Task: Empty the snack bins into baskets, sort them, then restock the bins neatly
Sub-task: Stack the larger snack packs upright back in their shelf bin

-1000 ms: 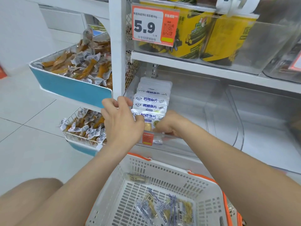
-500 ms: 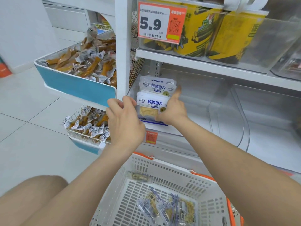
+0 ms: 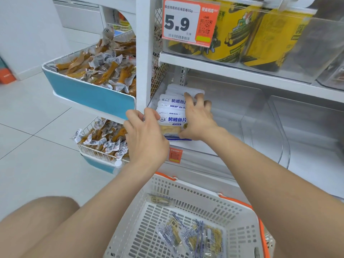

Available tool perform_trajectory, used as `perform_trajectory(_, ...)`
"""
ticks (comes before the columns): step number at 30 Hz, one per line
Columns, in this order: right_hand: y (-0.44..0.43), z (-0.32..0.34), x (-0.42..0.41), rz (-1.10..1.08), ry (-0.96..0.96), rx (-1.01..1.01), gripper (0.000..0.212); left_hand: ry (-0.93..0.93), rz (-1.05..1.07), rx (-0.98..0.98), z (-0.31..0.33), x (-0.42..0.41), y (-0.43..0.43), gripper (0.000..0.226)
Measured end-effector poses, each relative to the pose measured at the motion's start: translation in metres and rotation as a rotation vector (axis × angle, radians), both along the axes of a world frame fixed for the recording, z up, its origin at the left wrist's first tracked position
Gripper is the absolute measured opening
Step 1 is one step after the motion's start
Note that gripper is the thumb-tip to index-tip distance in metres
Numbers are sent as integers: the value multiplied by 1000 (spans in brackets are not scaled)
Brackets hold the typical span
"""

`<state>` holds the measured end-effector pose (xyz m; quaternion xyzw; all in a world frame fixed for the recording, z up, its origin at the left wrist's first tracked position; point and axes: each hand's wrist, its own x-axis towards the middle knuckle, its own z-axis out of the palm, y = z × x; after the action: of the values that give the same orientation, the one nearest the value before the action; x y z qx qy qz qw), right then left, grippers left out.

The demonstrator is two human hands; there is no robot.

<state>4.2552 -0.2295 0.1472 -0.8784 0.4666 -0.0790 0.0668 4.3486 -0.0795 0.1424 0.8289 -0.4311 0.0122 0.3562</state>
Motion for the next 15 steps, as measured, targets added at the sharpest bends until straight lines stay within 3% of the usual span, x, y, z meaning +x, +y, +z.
perform_trajectory(6,4,1,-6,41,-22,143,117,9,3,11,1,-1,-1,53)
perform_trajectory(12,17,0,3,-148,-311,196,104,-8,2,0,0,-1,-1,51)
perform_trajectory(15,19,-9,6,-131,-287,167,89,-9,-11,-16,-2,0,0,45)
